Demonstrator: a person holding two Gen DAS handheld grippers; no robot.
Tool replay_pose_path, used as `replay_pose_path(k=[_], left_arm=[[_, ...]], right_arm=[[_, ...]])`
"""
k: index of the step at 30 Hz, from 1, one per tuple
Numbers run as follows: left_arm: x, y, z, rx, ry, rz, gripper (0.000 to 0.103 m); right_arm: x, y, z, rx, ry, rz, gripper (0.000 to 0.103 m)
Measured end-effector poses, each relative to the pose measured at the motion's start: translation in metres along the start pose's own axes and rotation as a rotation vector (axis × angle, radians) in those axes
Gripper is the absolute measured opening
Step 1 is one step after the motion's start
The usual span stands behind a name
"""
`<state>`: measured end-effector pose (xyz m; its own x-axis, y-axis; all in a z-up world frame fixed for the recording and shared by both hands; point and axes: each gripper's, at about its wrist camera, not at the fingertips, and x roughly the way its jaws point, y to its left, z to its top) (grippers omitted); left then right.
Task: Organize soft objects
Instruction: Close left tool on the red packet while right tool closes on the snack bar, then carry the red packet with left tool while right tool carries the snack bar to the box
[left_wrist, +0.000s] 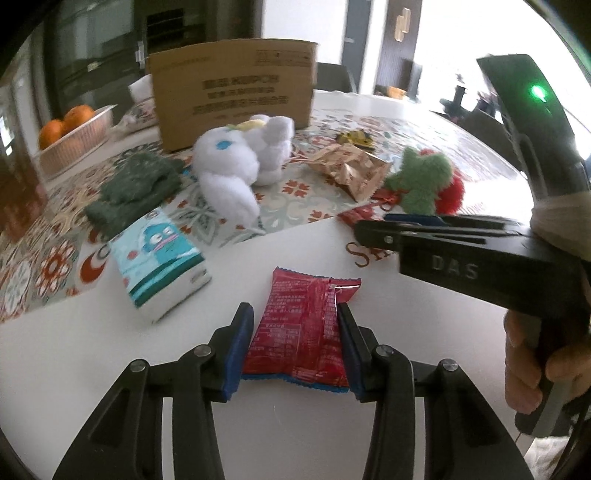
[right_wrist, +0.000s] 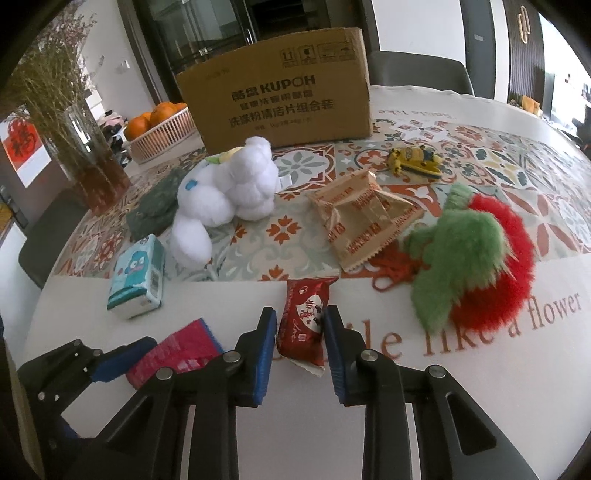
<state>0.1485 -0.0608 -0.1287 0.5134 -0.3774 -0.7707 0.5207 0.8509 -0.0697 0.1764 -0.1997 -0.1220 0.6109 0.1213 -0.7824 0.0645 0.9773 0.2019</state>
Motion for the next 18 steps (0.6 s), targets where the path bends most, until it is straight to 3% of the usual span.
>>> replay_pose_path(k=[9,10,11,12,18], left_arm=[[-0.025,0.002,-0.001,-0.099,-0.066,0.119,0.039],[-0.028,0.003,0.000,-0.110,-0.075,0.121,0.037],[-0.030,0.004,0.001,-0.117,-0.083,0.116,0.020],[-0.031,0.004,0.001,-0.120,-0.082,0.120,0.015],[-0.022,0.014,-0.001,-0.158,-0.058,0.069,0.016]], right_arm=[[-0.006,-0.006,-0.008,0.012,0.008,0.000,0.028],[-0.006,-0.006,-0.009,0.010,0.011,-0.001,0.028],[-0.006,-0.005,-0.008,0.004,0.013,-0.005,0.028],[-0.005,-0.005,-0.007,0.002,0.013,-0.008,0.028],[-0.001,-0.004,-0.006,-0.005,0.024,-0.023,0.029]])
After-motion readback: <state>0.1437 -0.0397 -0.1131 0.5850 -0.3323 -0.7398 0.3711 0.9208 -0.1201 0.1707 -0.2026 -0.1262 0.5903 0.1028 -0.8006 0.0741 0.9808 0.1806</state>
